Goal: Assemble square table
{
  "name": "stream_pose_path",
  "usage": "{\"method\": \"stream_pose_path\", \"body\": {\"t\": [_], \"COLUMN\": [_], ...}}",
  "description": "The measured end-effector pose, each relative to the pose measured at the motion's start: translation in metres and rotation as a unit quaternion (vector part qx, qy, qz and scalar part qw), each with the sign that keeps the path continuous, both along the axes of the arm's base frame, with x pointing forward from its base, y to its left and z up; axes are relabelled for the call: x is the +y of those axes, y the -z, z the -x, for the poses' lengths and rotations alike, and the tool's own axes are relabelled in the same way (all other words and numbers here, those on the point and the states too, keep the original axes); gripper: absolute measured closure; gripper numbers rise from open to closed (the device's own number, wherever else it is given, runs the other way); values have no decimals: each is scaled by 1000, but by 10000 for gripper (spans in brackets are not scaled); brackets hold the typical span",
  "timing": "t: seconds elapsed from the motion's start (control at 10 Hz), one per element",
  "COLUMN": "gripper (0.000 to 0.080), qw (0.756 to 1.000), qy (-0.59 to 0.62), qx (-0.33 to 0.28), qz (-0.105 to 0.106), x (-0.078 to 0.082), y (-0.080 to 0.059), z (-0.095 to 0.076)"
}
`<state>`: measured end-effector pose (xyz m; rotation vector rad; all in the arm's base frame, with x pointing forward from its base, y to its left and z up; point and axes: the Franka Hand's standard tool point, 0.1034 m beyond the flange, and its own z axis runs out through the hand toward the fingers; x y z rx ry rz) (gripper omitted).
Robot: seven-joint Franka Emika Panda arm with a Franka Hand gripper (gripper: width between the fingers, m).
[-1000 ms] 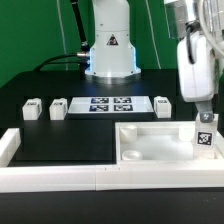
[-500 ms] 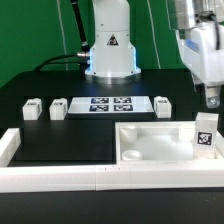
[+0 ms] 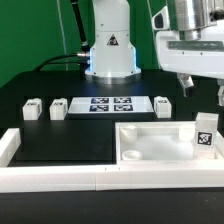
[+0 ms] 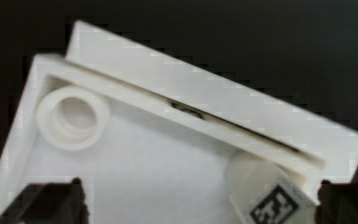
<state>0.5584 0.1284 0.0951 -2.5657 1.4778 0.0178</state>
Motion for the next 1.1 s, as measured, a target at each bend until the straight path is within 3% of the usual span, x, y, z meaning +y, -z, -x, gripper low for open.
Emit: {"method": "stream_pose_path", "body": {"t": [0.3, 0.5, 0.8, 1.0, 1.1], "gripper": [150, 150, 150, 150, 150], "qw": [992, 984, 946, 917, 892], "qy": [-122, -175, -318, -395, -446], "qx": [-24, -34, -48, -23, -29], "qz": [22, 28, 41, 48, 71], "x": [-10, -11, -14, -15, -17], "y": [9, 8, 12, 28, 36], "z": [43, 37, 41, 73, 88]}}
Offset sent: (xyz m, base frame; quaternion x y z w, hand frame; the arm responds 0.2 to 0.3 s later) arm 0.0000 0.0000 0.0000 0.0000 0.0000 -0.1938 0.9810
